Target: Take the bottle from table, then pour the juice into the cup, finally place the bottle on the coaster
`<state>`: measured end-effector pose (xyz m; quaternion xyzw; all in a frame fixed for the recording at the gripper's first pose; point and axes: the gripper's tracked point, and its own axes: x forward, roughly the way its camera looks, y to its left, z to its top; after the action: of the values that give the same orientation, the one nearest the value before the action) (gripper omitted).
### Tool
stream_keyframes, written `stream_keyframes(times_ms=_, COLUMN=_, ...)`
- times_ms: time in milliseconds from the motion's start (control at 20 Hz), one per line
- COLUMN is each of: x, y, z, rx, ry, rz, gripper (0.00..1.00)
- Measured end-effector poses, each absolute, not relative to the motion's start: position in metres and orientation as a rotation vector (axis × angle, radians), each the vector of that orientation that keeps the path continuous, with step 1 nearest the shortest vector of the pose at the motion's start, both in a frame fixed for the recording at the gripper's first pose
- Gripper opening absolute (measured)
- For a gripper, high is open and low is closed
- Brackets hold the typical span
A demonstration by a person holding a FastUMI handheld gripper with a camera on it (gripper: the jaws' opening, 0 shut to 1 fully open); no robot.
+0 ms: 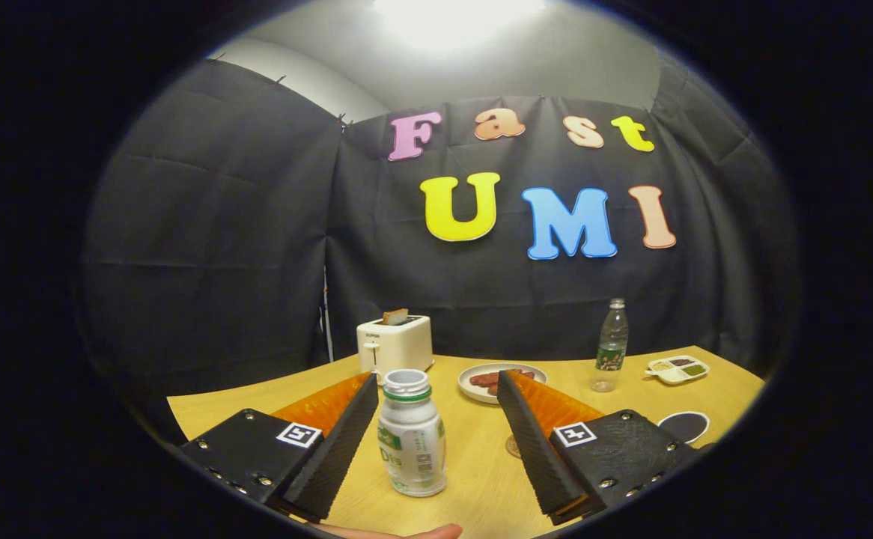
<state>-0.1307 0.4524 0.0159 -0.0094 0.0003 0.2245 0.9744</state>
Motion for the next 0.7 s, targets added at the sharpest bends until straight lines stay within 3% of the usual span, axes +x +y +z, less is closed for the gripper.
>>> stream_keyframes(times_ms=700, x=-0.087, y=0.478, z=-0.068, rx=-0.039, ry=0.134, rz=0.399, gripper=0.97)
